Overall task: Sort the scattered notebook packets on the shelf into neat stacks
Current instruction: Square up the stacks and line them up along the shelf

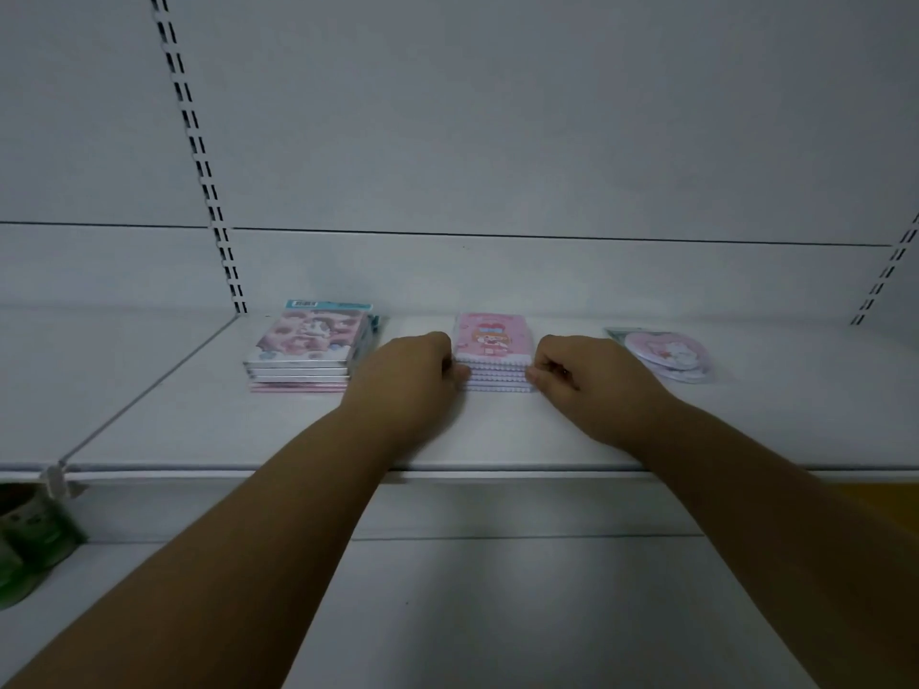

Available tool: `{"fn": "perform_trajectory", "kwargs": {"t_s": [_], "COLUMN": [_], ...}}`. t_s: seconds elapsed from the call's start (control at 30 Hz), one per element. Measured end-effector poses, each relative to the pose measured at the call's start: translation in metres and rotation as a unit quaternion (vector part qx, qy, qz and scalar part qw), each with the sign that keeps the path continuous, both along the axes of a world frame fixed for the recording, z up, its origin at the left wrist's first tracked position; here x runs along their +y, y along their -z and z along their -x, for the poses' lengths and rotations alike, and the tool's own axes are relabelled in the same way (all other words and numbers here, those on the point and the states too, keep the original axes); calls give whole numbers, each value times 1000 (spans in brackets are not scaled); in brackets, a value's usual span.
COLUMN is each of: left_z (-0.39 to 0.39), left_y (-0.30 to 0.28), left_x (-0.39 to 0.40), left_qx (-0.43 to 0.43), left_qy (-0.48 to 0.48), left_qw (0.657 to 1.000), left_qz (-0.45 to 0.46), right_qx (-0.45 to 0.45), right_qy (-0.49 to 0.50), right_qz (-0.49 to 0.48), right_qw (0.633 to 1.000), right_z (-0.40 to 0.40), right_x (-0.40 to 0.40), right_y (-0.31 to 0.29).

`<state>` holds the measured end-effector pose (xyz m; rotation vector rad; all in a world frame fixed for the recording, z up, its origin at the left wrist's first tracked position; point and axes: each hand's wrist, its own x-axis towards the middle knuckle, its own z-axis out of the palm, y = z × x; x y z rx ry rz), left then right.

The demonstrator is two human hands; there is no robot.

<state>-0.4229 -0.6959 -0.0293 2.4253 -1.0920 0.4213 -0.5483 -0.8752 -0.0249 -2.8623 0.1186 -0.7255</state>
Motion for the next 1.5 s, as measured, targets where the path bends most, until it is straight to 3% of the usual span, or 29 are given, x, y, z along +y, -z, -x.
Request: {"fn": "perform_trajectory", "kwargs": {"t_s": [0.43, 0.8, 1.33, 1.5], "left_z": [0, -1, 2, 24], "left_y": [2, 3, -3, -12], "left_x": [0, -2, -1, 1], "left_qx": [-14, -9, 15, -88], "left_qy": [8, -12, 3, -10], "left_qw": [1000, 1000, 999, 996], "left_qz": [7, -23, -28, 14], "right_qx": [39, 35, 63, -9], "right_qy": [8, 54, 58, 77], "right_qz": [-82, -14, -70, -95], "right_qw": [996, 998, 994, 992], "right_z": [-3, -4, -1, 19], "right_x": [-4, 1, 1, -2], "right_y": [-1, 2, -6, -5]}}
